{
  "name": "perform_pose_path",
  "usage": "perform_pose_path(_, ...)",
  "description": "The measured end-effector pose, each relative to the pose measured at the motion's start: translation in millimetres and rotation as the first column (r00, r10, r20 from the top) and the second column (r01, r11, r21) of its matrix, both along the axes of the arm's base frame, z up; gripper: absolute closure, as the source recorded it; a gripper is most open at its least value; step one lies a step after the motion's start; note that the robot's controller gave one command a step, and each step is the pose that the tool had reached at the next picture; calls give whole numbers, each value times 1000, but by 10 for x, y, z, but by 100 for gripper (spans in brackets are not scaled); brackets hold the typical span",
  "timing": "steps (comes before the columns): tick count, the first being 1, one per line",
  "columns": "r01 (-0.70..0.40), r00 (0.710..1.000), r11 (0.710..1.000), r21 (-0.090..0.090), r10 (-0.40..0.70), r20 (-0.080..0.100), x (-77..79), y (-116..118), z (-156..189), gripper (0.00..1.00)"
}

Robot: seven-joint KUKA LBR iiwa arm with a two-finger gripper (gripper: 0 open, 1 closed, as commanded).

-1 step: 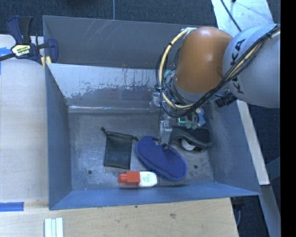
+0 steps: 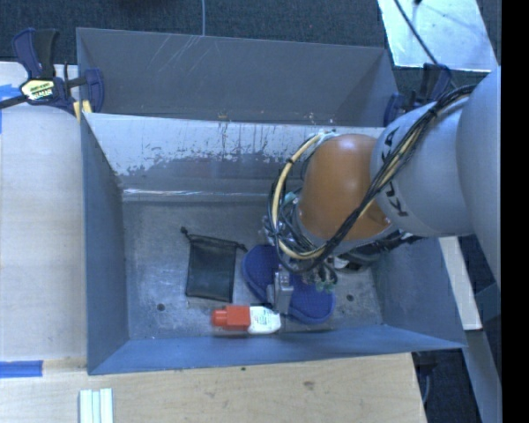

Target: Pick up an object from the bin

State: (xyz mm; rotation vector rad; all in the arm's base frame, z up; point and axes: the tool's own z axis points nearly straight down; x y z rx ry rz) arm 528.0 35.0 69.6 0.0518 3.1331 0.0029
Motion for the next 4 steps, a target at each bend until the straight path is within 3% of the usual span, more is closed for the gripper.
perform_pose_path(1,1,1000,1000,1,-1,22,78,0,86,100)
perform_pose_path(2,-9,1000,1000,-1,9,3,-98,0,1130,100)
perform_pose_path(3,-9,1000,1000,-1,9,-5,-114,0,1086,0)
perform_pose_path(4,12,1000,1000,-2,-12,-10,-459,-91,82,0)
